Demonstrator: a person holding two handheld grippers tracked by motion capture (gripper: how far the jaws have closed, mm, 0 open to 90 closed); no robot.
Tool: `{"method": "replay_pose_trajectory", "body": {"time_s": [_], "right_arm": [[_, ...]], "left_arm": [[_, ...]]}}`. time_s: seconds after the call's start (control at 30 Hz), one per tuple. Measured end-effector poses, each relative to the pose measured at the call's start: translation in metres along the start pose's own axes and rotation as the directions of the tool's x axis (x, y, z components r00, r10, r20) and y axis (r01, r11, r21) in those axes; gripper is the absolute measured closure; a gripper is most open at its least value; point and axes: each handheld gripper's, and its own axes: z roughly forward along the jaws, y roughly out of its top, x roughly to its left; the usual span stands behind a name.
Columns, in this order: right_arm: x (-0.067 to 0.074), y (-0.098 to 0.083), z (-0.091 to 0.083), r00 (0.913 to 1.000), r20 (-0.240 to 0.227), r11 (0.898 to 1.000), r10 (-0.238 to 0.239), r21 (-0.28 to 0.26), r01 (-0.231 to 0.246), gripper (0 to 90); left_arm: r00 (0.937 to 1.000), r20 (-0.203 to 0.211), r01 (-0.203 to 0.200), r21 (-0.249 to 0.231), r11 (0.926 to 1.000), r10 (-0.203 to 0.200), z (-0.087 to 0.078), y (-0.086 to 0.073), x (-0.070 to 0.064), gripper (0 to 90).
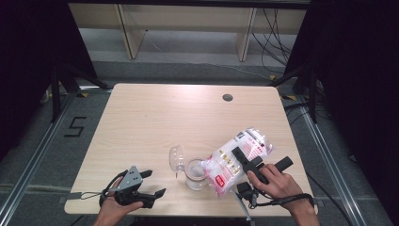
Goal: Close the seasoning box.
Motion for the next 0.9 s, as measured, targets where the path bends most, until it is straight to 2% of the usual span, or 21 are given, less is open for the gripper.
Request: {"method": "replay_pose_trajectory", "body": {"time_s": [0.03,0.17,0.2,0.23,0.27,0.3,0.33,0.37,0.4,0.43,0.47,0.5,0.57,0.6,0.7,0.8,0.83,0.9], "right_arm": [[-0.0017,-0.0011,0.0009,0.9996,0.010,1.000,-0.026,-0.014,0.026,62.2],[-0.0011,-0.0018,0.0005,0.9997,0.017,1.000,-0.018,-0.015,0.018,62.2],[-0.0012,-0.0018,0.0004,0.9997,0.017,1.000,-0.019,-0.014,0.020,62.2],[0.0000,-0.0016,-0.0004,0.9999,0.012,1.000,0.005,-0.005,-0.005,62.2],[0.0026,-0.0015,-0.0012,0.9988,0.031,0.999,0.037,-0.005,-0.037,62.2],[0.0013,-0.0017,-0.0006,0.9991,0.038,1.000,0.021,-0.016,-0.020,62.2],[0.0009,-0.0019,-0.0005,0.9991,0.040,1.000,0.017,-0.019,-0.016,62.2],[0.0012,-0.0019,-0.0011,0.9992,0.037,1.000,0.015,-0.011,-0.014,62.3],[0.0012,-0.0019,-0.0011,0.9992,0.037,1.000,0.015,-0.011,-0.014,62.3],[0.0006,-0.0019,-0.0012,0.9995,0.033,1.000,0.005,-0.007,-0.005,62.2],[0.0012,-0.0019,-0.0018,0.9994,0.032,1.000,0.012,0.003,-0.013,62.3],[-0.0003,-0.0022,-0.0013,0.9992,0.041,1.000,-0.001,-0.010,0.002,62.3],[0.0005,-0.0026,-0.0020,0.9991,0.042,1.000,0.012,-0.006,-0.011,62.3],[-0.0010,-0.0026,-0.0014,0.9990,0.045,1.000,-0.005,-0.015,0.006,62.3],[0.0003,-0.0027,-0.0024,0.9990,0.044,1.000,0.013,-0.005,-0.012,62.4],[0.0015,-0.0030,-0.0026,0.9988,0.040,1.000,0.027,-0.001,-0.027,62.4],[0.0017,-0.0029,-0.0023,0.9989,0.040,1.000,0.026,-0.001,-0.026,62.4],[0.0019,-0.0027,-0.0022,0.9991,0.035,1.000,0.024,0.001,-0.024,62.4]], "left_arm": [[0.9997,0.005,-0.026,0.001,0.9997,0.026,-0.0002,0.0006,0.0012,17.1],[0.9996,0.003,-0.027,-0.002,0.9996,0.027,-0.0001,0.0006,0.0014,17.1],[1.0000,0.000,-0.003,0.001,1.0000,0.003,-0.0001,0.0001,0.0001,17.1],[1.0000,-0.001,-0.002,0.000,1.0000,0.002,0.0000,0.0000,0.0000,17.1],[1.0000,-0.001,-0.002,-0.001,1.0000,0.002,0.0000,0.0001,0.0000,17.1],[0.9995,0.002,-0.031,0.000,0.9995,0.031,-0.0002,0.0007,0.0016,17.1],[0.9996,0.001,-0.027,0.000,0.9996,0.027,-0.0002,0.0006,0.0014,17.1],[1.0000,0.000,-0.001,0.000,1.0000,0.001,0.0001,0.0000,-0.0002,17.1],[0.9997,0.005,-0.026,0.001,0.9997,0.026,-0.0001,0.0006,0.0013,17.1],[0.9996,0.006,-0.026,-0.002,0.9996,0.027,0.0001,0.0005,0.0011,17.1],[1.0000,0.003,-0.002,-0.003,1.0000,0.002,0.0002,0.0000,-0.0006,17.1],[1.0000,0.002,-0.002,-0.004,1.0000,0.002,0.0002,0.0002,-0.0007,17.1],[1.0000,0.002,0.004,-0.009,1.0000,-0.004,0.0005,0.0001,-0.0011,17.1],[0.9998,0.007,-0.018,-0.014,0.9997,0.018,0.0008,0.0005,0.0004,17.1],[0.9996,0.004,-0.027,-0.003,0.9996,0.027,-0.0003,0.0008,0.0009,17.1],[0.9997,0.004,-0.025,-0.003,0.9997,0.025,-0.0001,0.0007,0.0008,17.1],[1.0000,0.004,-0.001,-0.004,1.0000,0.001,0.0000,0.0003,-0.0007,17.1],[1.0000,-0.002,-0.004,-0.001,1.0000,0.004,-0.0004,0.0005,-0.0007,17.1]]}}
